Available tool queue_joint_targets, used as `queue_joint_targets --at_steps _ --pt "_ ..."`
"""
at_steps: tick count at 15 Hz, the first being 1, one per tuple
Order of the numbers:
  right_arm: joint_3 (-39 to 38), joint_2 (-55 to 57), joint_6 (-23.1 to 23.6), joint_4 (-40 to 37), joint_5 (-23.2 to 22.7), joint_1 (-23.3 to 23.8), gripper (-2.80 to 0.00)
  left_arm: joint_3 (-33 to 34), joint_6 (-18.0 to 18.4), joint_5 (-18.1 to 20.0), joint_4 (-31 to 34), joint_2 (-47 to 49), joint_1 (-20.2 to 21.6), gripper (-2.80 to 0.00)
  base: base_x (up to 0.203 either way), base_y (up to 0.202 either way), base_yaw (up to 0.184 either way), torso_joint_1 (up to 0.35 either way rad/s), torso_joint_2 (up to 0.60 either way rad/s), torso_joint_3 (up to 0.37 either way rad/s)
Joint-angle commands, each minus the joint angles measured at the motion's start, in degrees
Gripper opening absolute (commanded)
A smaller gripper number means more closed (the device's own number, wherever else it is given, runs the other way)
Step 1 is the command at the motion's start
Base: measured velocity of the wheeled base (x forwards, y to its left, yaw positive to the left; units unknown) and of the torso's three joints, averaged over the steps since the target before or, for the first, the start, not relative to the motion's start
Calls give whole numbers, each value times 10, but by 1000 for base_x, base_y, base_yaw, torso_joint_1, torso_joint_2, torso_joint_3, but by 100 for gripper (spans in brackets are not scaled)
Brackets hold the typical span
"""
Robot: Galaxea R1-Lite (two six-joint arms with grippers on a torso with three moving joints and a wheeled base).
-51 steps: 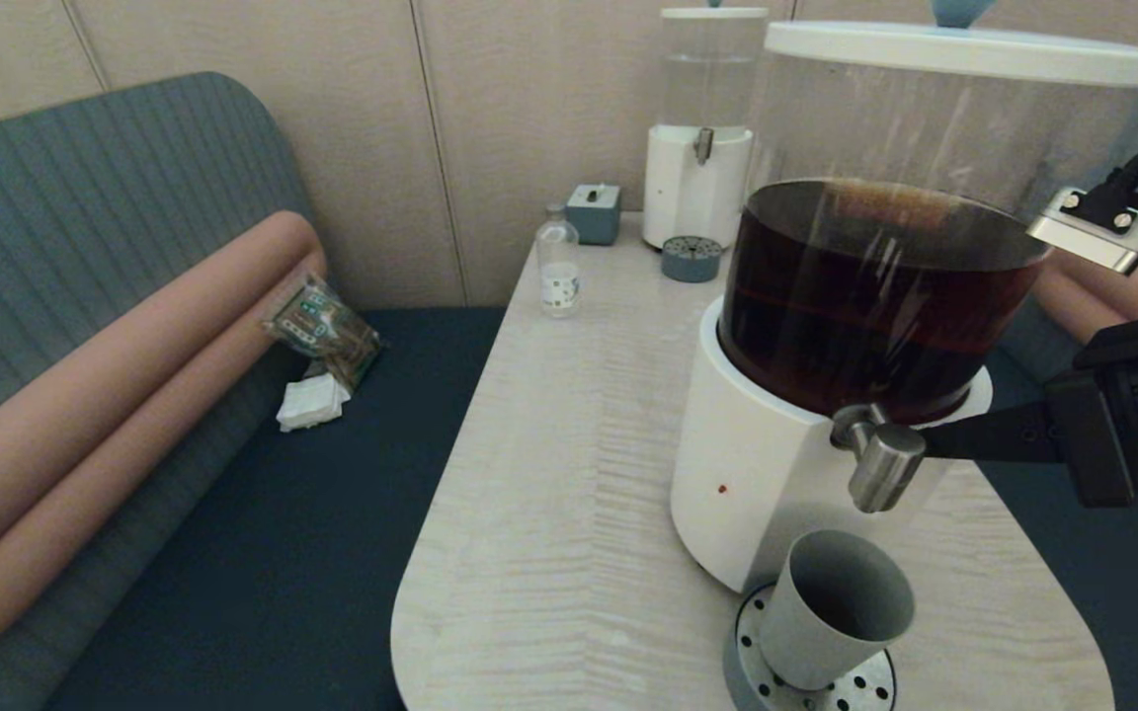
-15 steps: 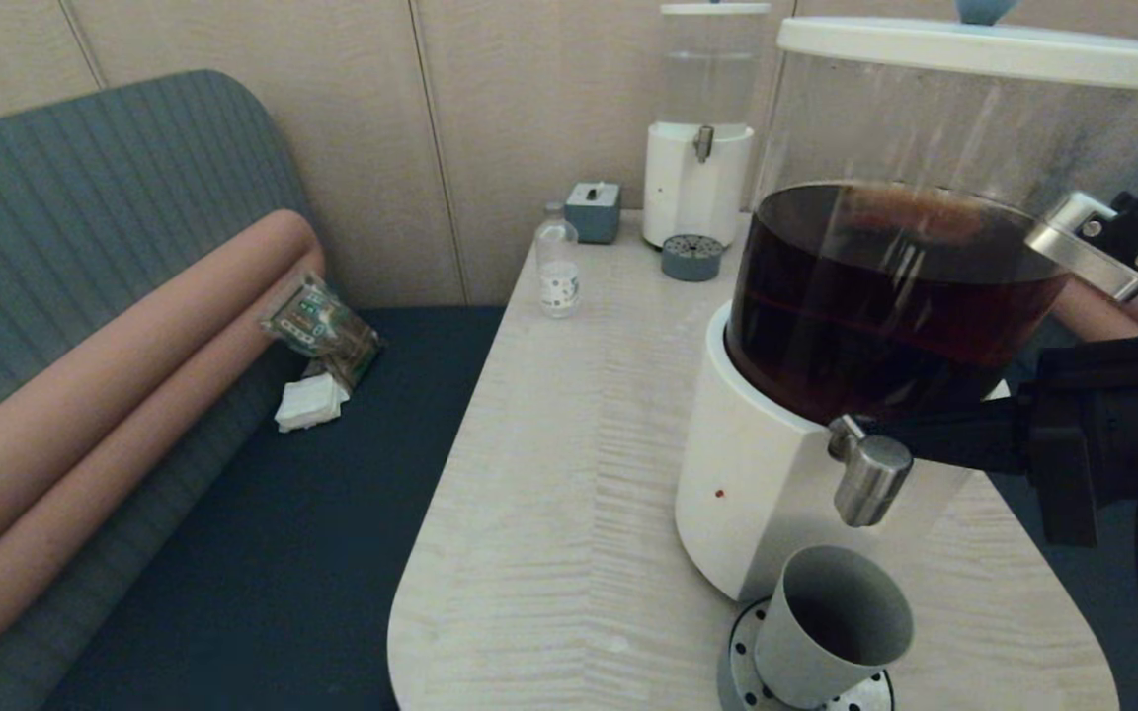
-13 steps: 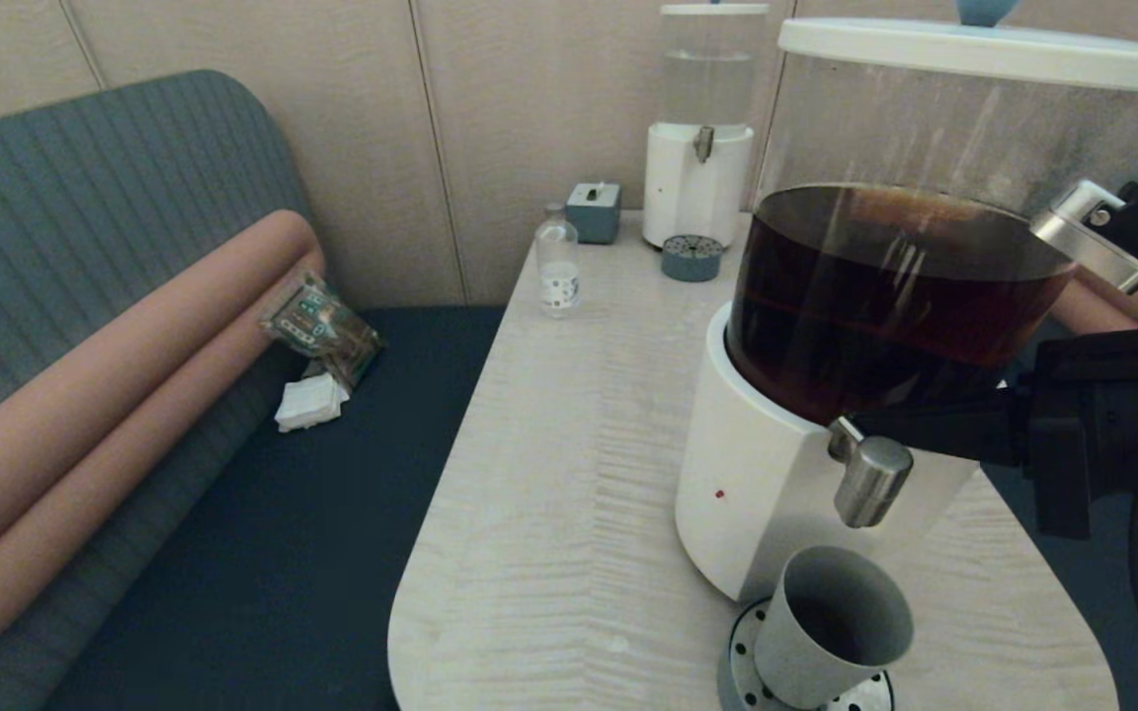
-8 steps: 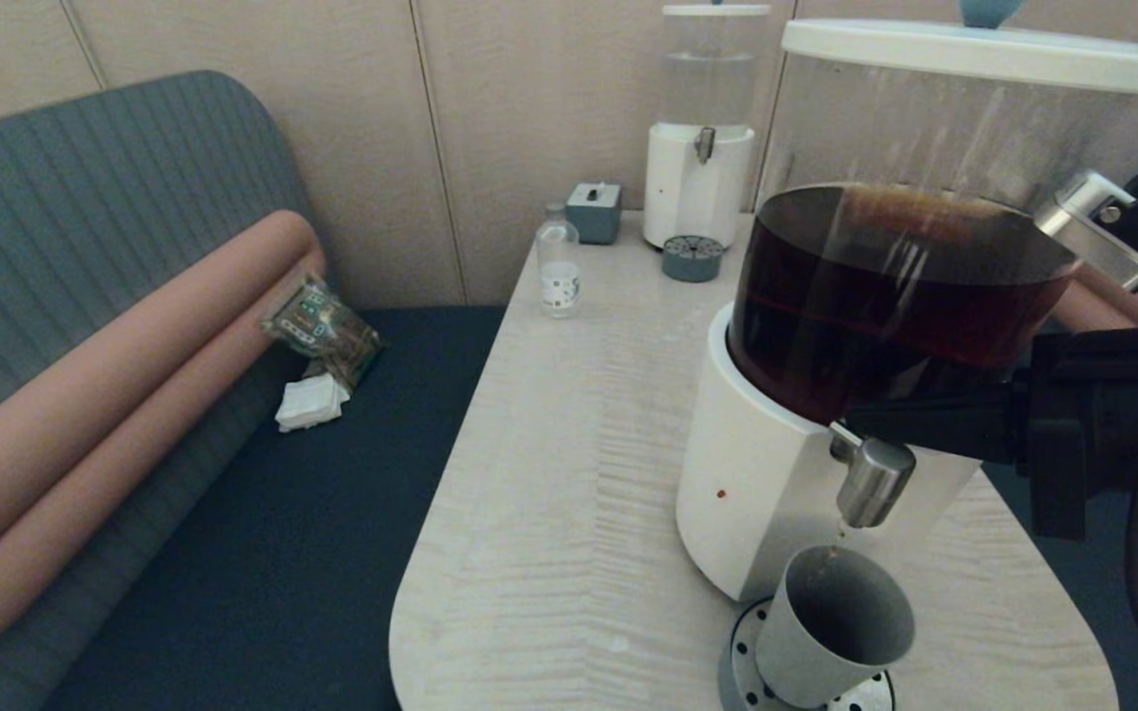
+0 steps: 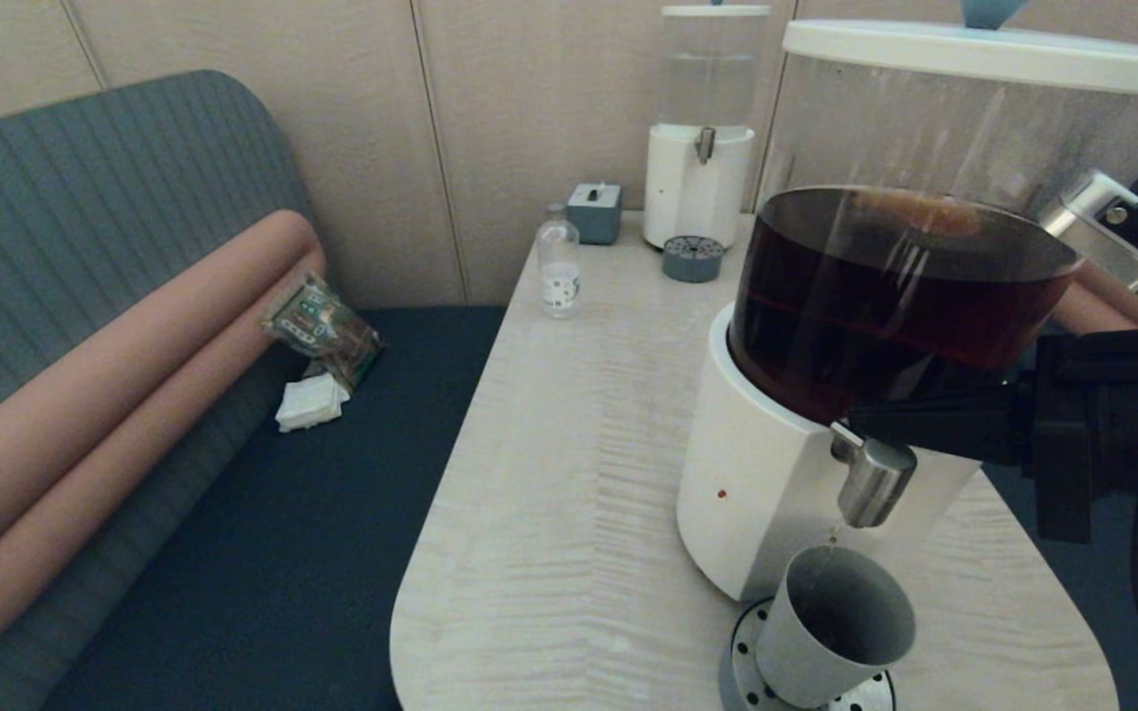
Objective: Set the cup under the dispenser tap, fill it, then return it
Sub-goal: Turn on the faucet
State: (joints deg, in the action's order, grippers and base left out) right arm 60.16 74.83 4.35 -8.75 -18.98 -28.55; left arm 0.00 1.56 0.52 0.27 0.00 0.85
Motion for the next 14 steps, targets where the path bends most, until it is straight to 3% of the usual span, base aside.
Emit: queue_joint_targets --at_steps 1,14 --pt "0 -1 0 0 -1 -8 -280 0 1 0 0 1 0 -280 0 0 0 0 0 0" --pt "5 -32 0 1 5 -10 -280 0 0 0 0 1 0 -280 0 0 0 0 0 0"
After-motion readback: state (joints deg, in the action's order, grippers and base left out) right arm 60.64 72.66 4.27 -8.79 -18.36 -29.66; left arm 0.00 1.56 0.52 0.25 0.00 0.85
